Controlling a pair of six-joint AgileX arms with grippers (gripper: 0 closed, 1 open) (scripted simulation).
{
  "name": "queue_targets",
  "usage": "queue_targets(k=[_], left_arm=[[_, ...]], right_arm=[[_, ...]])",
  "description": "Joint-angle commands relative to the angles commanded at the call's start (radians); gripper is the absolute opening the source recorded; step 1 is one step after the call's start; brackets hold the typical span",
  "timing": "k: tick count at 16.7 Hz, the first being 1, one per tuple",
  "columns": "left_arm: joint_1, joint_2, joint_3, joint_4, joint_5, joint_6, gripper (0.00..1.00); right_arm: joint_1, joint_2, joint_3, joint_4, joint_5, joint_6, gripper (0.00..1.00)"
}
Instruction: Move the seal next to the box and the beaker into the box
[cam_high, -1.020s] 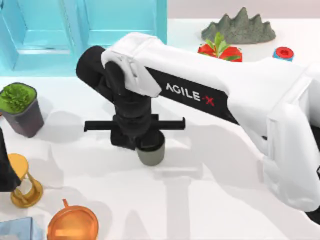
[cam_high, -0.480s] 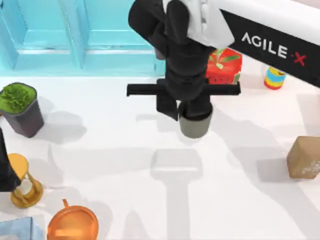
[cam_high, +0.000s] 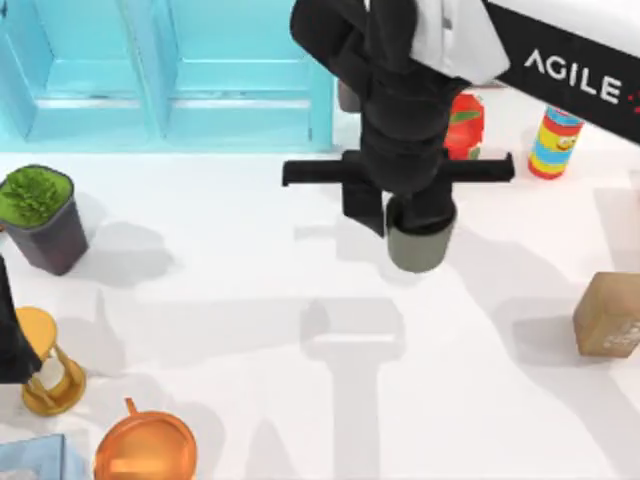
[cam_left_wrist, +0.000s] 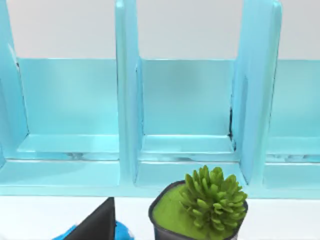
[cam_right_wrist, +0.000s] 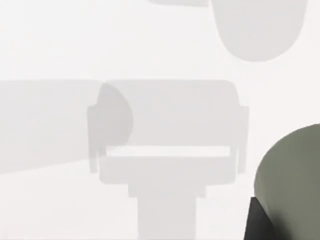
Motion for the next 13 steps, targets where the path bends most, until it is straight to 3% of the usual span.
queue_targets(k=[3,6,13], left_arm=[[0.0,0.0,0.0,0.0,0.0,0.0,1.0],[0.0,0.0,0.0,0.0,0.0,0.0,1.0],[0.0,0.0,0.0,0.0,0.0,0.0,1.0]], right_arm=[[-0.093,-0.044,-0.065,0.001,-0.01,-0.085,0.0],[-0.269,-0.132,-0.18,0.012,-0.031,-0.252,0.0],[-0.841,-0.454,-0.561,0.079,-0.114,-0.832,0.0]])
